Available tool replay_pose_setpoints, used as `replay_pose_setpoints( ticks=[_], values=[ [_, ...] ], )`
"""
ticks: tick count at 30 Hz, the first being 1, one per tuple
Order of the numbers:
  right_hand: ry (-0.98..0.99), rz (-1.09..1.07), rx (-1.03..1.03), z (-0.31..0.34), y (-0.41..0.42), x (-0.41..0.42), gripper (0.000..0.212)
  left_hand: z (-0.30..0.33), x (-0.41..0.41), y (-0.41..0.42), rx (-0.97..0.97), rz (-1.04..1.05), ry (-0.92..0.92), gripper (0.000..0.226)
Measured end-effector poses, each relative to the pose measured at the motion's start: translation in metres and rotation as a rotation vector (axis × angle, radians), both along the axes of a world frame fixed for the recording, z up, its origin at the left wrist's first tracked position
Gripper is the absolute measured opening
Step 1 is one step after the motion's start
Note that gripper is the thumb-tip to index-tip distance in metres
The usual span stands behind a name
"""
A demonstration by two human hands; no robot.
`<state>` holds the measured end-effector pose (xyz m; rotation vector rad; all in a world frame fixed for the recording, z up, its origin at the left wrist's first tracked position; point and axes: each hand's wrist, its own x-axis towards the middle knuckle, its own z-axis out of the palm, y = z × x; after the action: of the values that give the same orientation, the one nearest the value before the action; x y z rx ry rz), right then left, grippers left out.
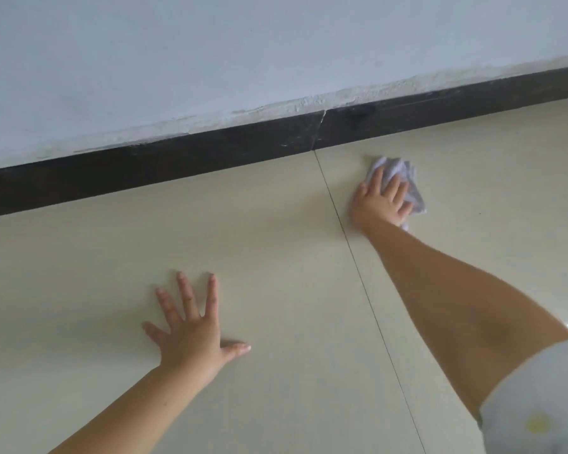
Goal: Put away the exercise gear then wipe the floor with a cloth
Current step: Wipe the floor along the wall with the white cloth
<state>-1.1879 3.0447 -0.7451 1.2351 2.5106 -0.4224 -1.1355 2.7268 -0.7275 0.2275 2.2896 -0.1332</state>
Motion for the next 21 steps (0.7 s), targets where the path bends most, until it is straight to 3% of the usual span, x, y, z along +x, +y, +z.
replay_pose_setpoints(
  ticks=[2,5,7,9,11,17,21],
  values=[
    [0.067,0.26,0.004,-0.009,-0.067,-0.007,0.054,0.0,0.0,0.001,-0.035,-0.017,0.011,0.127],
    [0.125,0.884,-0.081,-0.01,-0.172,0.001,0.053,0.002,-0.002,0.006,-0.095,-0.025,0.004,0.127],
    [0.121,1.078,-0.093,-0.011,-0.183,0.002,0.053,0.003,-0.001,0.007,-0.113,-0.019,-0.01,0.127],
    [0.133,1.134,-0.099,-0.013,-0.15,0.0,0.051,0.003,-0.002,0.007,-0.119,-0.027,-0.006,0.127],
    [0.139,1.003,-0.055,-0.017,-0.099,0.004,0.051,0.003,-0.003,0.007,-0.124,-0.033,-0.014,0.127],
    [-0.009,0.306,0.03,-0.011,0.067,0.022,0.053,0.006,-0.004,0.009,-0.135,-0.023,-0.047,0.128],
    [-0.034,0.023,0.022,-0.005,0.094,0.023,0.054,0.005,-0.005,0.008,-0.143,-0.02,-0.048,0.128]
  ],
)
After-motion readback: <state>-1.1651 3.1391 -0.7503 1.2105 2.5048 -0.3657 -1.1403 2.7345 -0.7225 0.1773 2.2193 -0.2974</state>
